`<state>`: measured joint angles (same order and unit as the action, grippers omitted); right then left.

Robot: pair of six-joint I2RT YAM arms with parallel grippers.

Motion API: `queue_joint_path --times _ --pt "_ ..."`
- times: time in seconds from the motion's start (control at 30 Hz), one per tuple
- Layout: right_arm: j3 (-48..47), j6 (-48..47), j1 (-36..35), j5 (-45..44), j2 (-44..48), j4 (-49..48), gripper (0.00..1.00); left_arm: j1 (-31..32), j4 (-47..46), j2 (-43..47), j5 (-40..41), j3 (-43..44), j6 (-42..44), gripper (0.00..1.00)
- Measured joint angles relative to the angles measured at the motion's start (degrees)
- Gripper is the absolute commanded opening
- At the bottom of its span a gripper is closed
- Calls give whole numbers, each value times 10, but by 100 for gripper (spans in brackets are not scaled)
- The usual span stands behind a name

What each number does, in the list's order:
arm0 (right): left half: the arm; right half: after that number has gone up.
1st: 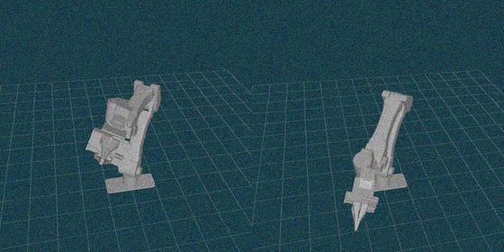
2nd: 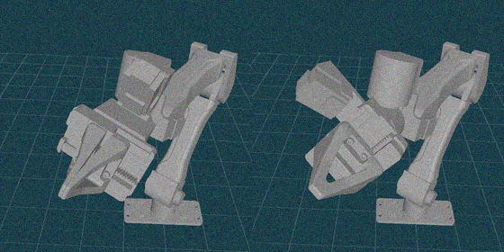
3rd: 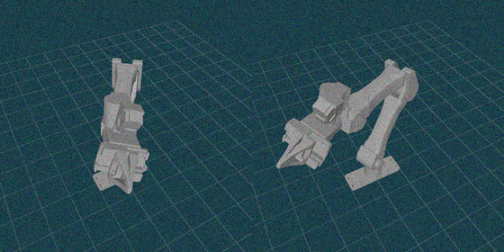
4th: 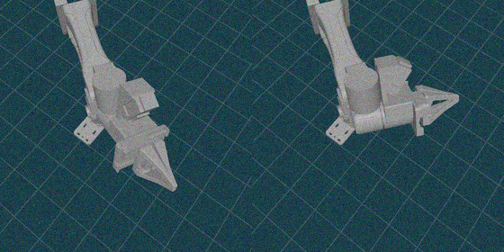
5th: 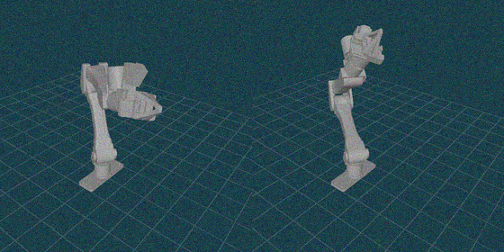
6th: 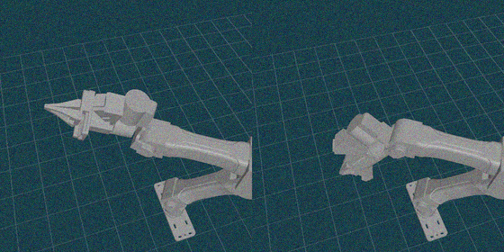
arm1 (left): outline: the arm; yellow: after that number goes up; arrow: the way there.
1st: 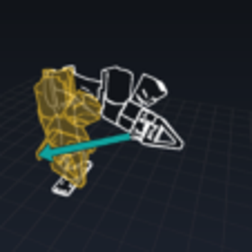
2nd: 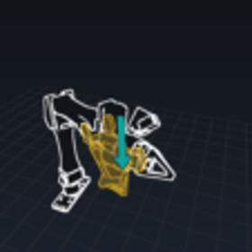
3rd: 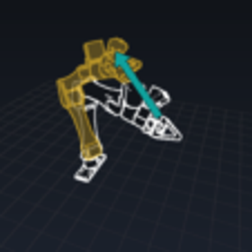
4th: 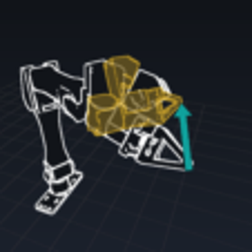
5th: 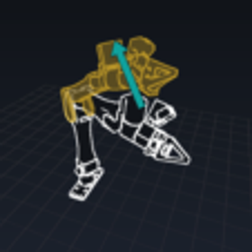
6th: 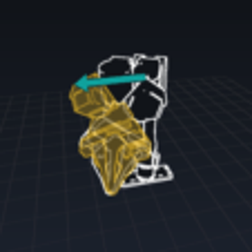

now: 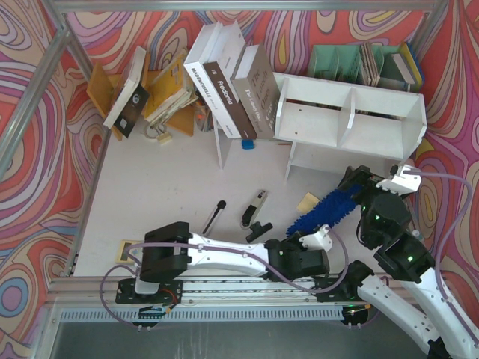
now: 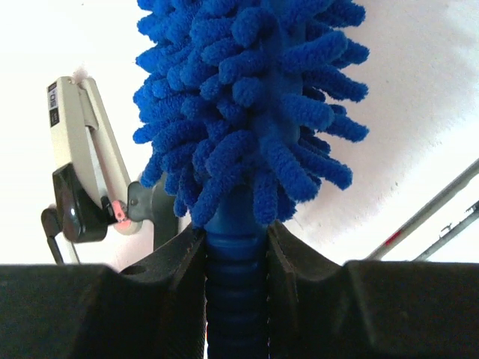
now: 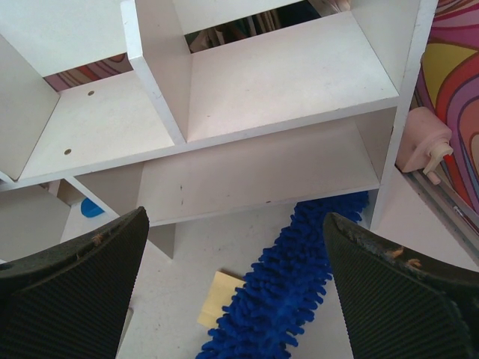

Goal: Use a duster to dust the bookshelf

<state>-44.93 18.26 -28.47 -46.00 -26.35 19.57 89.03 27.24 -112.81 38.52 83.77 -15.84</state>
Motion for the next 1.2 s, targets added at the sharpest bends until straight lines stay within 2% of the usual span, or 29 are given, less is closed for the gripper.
queue_joint_path --times 0.27,0.77,0.97,1.2 --pt "0 0 0 0 -2 0 87 29 -11 67 16 -55 -9 0" --pt "0 0 0 0 -4 0 87 33 0 67 10 -83 -32 0" --pt "0 0 0 0 -3 0 87 37 31 96 50 -135 -94 0" --pt "0 0 0 0 -3 0 87 54 96 161 118 -159 -212 0"
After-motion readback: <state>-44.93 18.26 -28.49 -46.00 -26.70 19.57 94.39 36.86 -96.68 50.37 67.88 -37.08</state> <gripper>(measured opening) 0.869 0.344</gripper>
